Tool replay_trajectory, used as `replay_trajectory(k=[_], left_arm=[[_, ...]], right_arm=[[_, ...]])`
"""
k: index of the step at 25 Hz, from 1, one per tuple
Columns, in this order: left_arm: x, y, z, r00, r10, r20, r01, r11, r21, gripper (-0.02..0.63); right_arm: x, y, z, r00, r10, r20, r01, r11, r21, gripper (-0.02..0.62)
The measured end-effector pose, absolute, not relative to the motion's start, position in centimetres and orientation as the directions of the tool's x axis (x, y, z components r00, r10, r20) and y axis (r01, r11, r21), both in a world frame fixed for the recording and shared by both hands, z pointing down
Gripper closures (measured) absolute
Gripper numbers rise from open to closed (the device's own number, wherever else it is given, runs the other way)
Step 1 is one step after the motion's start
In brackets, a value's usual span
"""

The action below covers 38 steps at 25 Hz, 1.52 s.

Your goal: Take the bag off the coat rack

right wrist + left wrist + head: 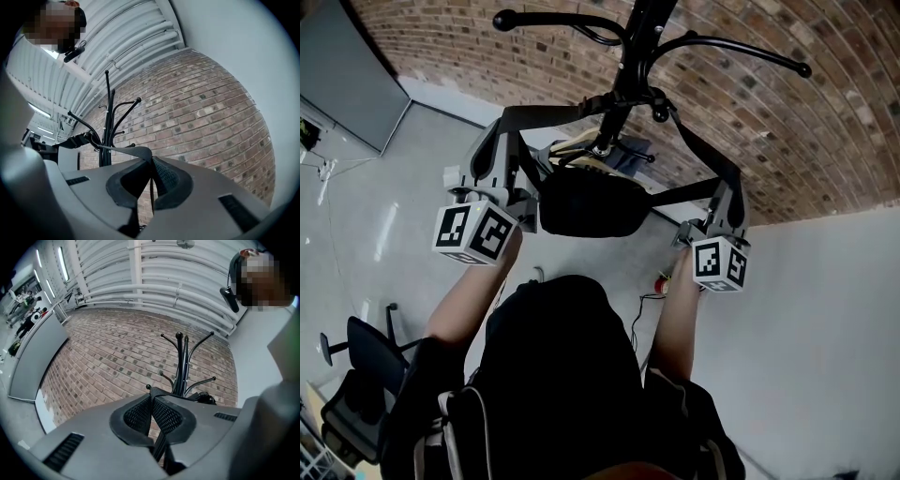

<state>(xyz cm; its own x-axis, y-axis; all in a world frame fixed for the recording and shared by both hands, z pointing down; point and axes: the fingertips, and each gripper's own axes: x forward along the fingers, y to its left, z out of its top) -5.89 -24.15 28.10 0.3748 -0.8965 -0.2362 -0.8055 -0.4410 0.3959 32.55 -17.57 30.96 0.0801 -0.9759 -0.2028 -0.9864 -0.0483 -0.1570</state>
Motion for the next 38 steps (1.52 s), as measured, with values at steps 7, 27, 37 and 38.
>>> replay_trajectory(k=[7, 27, 37, 38], left_arm=[[-6.6, -23.9, 26.2, 0.366, -0.894, -0.259, -0.795, -0.445, 0.413, 0.583], [-7.5, -22.5, 24.1, 0.373, -0.882, -0.29, -0.788, -0.466, 0.403, 0.583], [-7.9, -22.0, 24.8, 0.39, -0.878, -0.277, -0.774, -0.475, 0.418, 0.583], [-7.9, -21.9, 24.7, 0.393, -0.876, -0.281, -0.772, -0.48, 0.417, 0.583]], right_arm=[[33.0, -17.0, 28.7, 0.09, -0.967, -0.237, -0.987, -0.054, -0.154, 0.575], [33.2, -14.6, 26.6, 0.111, -0.957, -0.267, -0.981, -0.062, -0.186, 0.575], [32.4, -13.3, 26.0, 0.113, -0.953, -0.279, -0.983, -0.067, -0.171, 0.575], [32.4, -13.1, 25.9, 0.116, -0.952, -0.284, -0.983, -0.069, -0.169, 0.575]])
